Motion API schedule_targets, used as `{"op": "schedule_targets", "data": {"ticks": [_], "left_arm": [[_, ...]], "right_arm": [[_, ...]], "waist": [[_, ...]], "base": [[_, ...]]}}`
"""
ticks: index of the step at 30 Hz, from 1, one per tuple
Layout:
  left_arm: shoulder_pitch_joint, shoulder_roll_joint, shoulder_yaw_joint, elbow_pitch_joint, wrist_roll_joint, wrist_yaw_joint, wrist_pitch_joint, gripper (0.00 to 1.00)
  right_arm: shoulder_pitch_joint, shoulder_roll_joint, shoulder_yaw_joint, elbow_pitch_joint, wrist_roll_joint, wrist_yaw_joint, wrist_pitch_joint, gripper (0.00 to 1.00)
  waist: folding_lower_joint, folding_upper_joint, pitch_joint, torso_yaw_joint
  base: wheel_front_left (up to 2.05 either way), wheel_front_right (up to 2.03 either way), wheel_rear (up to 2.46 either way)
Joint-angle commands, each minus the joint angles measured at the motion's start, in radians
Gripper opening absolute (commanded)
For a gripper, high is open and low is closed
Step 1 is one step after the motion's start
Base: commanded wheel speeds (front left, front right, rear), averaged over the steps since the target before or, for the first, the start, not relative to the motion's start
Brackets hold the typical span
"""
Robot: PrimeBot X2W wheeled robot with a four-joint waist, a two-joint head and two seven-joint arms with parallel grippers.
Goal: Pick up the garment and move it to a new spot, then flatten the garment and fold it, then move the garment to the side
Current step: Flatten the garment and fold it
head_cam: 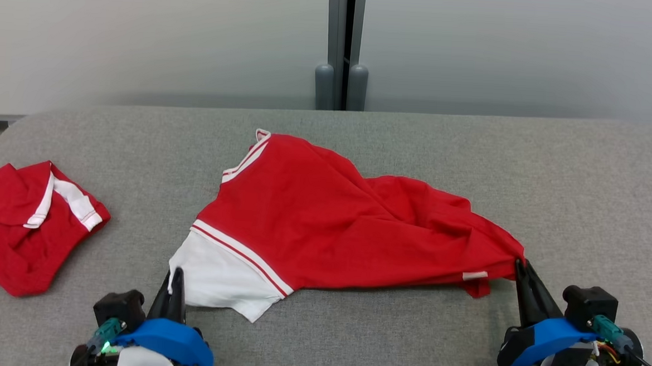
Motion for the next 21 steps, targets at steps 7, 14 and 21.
{"op": "schedule_targets", "data": {"ticks": [7,14,21], "left_arm": [[-0.034,0.001,0.001,-0.146,0.019,-0.018,0.000,0.00],[-0.106,0.004,0.020,-0.330,0.046,-0.034,0.000,0.00],[-0.267,0.067,0.050,-0.508,0.084,-0.047,0.000,0.00]], "right_arm": [[-0.009,-0.001,0.008,-0.112,0.038,0.000,-0.004,0.00],[-0.073,-0.016,0.011,-0.254,0.072,0.000,-0.004,0.00],[-0.218,-0.103,0.041,-0.378,0.112,0.000,-0.003,0.00]], "waist": [[-0.0001,0.0000,-0.039,-0.007],[-0.0001,0.0000,-0.083,-0.012],[-0.0001,0.0000,-0.107,-0.012]], "base": [[0.00,0.00,0.00],[0.00,0.00,0.00],[0.00,0.00,0.00]]}}
